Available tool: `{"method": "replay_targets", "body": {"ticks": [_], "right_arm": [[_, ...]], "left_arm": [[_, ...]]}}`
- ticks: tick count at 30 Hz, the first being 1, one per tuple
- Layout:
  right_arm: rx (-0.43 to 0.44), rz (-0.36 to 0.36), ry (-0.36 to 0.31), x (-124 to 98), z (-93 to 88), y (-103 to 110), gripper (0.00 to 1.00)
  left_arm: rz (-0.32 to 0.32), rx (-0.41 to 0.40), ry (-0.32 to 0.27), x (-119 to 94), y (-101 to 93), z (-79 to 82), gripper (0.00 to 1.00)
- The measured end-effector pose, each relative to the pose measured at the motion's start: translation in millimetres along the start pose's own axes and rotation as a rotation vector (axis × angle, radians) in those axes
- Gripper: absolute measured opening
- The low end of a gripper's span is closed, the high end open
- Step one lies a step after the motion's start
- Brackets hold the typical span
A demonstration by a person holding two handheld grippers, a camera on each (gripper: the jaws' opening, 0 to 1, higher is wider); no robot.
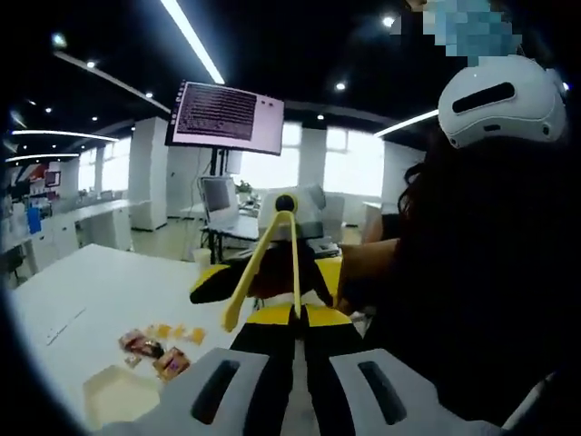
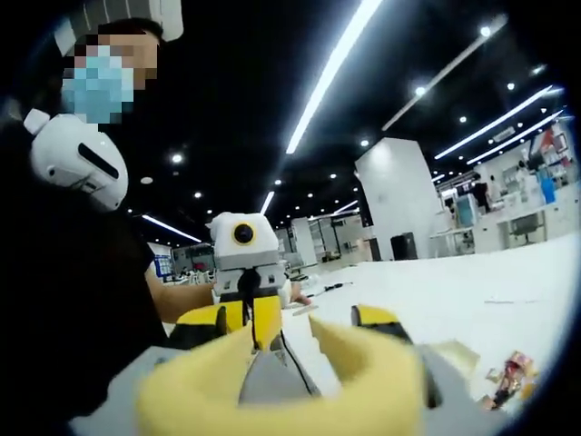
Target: Place the target food into the container with the food tongs after gripping and lifting it, then release it inside without dropping or visibly crushing the food.
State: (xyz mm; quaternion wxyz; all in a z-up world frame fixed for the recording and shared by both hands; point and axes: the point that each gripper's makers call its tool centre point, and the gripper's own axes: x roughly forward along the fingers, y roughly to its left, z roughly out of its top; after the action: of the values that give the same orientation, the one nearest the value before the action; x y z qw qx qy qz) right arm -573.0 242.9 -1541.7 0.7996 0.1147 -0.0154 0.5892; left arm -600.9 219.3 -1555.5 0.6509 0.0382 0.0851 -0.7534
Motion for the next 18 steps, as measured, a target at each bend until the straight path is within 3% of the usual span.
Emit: {"method": "replay_targets", "body": {"ticks": [11,18], "right_arm": [[-0.036,0.039,-0.030,2.8,8.9,13.8,0.36],[-0.049,0.037,-0.051,5.6,12.5,14.3,0.33]], "left_arm": [[-0.040,-0.005,-0.003,0.2,-10.4,7.6,0.00],[-0.042,0.014,0.012,-2.3,-9.6,9.8,0.00]]}}
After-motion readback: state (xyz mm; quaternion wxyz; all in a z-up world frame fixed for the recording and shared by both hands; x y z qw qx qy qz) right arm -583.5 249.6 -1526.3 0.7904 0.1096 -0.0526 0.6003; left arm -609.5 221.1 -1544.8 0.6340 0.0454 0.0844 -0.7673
